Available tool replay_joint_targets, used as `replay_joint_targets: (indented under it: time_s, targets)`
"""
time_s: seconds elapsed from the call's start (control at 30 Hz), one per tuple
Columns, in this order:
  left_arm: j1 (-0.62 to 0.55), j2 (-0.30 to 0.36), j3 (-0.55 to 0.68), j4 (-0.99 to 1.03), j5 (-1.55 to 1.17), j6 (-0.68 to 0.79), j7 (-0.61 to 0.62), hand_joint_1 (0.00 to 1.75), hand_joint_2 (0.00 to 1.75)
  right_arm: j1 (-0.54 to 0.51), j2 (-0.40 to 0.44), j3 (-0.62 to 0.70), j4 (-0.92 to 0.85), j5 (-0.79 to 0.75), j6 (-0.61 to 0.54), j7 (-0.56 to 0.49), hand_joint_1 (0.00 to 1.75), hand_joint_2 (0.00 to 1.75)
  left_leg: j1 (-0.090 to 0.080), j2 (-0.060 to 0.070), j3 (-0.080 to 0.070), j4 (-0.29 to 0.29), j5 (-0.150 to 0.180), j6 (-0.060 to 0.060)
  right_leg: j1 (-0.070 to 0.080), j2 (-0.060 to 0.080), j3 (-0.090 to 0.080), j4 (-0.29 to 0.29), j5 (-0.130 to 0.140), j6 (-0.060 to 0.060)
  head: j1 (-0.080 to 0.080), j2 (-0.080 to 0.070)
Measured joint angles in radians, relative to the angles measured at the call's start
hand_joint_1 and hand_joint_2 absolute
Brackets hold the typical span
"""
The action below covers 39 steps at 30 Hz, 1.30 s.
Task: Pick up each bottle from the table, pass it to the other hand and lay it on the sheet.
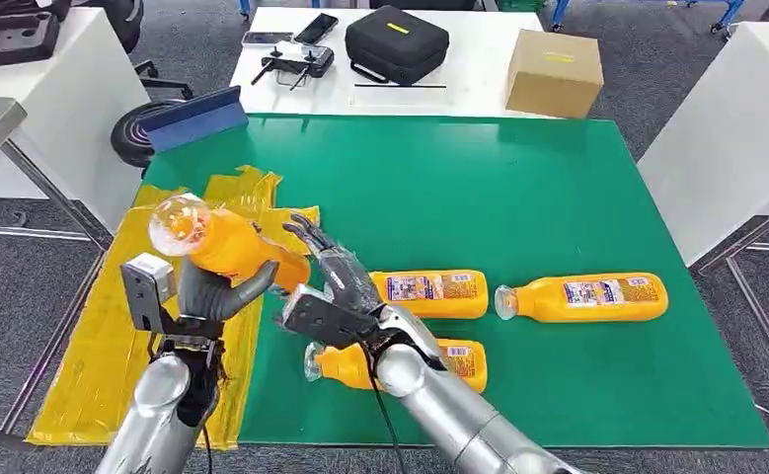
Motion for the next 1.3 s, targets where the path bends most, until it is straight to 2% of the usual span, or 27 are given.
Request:
replay_joint_targets:
  time_s: [0.2,0.33,0.57,0.67,0.77,0.9,1.17,1.3]
  targets:
    - [0.043,0.002,0.034,-0.029,-0.054,0.059,-0.02,1.75,1.75,0.105,-0.08,-0.022,-0.237,-0.004,0.021,0.001,0.0,1.75,0.0,0.0,-0.001,0.0,0.0,0.0,0.0,0.0,-0.001,0.0,0.0,0.0,0.0,0.0]
    - [0.058,0.002,0.056,-0.031,-0.089,0.098,-0.033,1.75,1.75,0.154,-0.134,-0.04,-0.361,0.046,-0.019,0.02,0.0,1.75,0.0,0.0,-0.001,0.0,0.0,0.0,0.0,0.0,-0.001,0.0,0.0,0.0,0.0,0.0]
    - [0.064,0.002,0.083,-0.031,-0.143,0.148,-0.047,1.75,1.75,0.203,-0.197,-0.061,-0.485,0.1,-0.055,0.046,0.0,1.75,0.0,0.0,-0.001,0.0,0.0,0.0,0.0,0.0,-0.001,0.0,0.0,0.0,0.0,0.0]
    - [0.062,0.002,0.086,-0.026,-0.355,0.308,-0.049,1.75,1.75,0.227,-0.218,-0.068,-0.523,0.209,-0.108,0.08,0.0,1.75,0.0,0.0,-0.001,0.0,0.0,0.0,0.0,0.0,-0.001,0.0,0.0,0.0,0.0,0.0]
    - [0.05,0.003,0.099,0.008,-0.68,0.466,-0.01,1.75,1.75,0.263,-0.253,-0.088,-0.571,0.306,-0.161,0.098,0.0,1.75,0.0,0.0,-0.001,0.0,0.0,0.0,0.0,0.0,-0.001,0.0,0.0,0.0,0.0,0.0]
    - [0.017,0.006,0.109,0.132,-1.055,0.585,0.066,1.75,1.75,0.303,-0.304,-0.112,-0.627,0.416,-0.214,0.114,0.0,1.75,0.0,0.0,-0.001,0.0,0.0,0.0,0.0,0.0,-0.001,-0.001,0.0,0.0,0.0,0.0]
    - [-0.144,0.022,0.132,0.45,-1.504,0.643,0.289,1.75,1.75,0.308,-0.384,-0.166,-0.702,0.552,-0.214,0.208,0.0,1.75,0.0,0.0,-0.001,0.0,0.001,0.001,0.0,0.0,0.0,-0.001,0.002,0.001,0.0,0.0]
    - [-0.218,0.04,0.137,0.583,-1.611,0.643,0.376,1.75,1.75,0.318,-0.429,-0.193,-0.721,0.568,-0.224,0.219,0.0,1.75,0.0,0.0,-0.001,0.0,0.001,0.001,0.0,0.0,0.0,0.0,0.002,0.001,0.0,0.0]
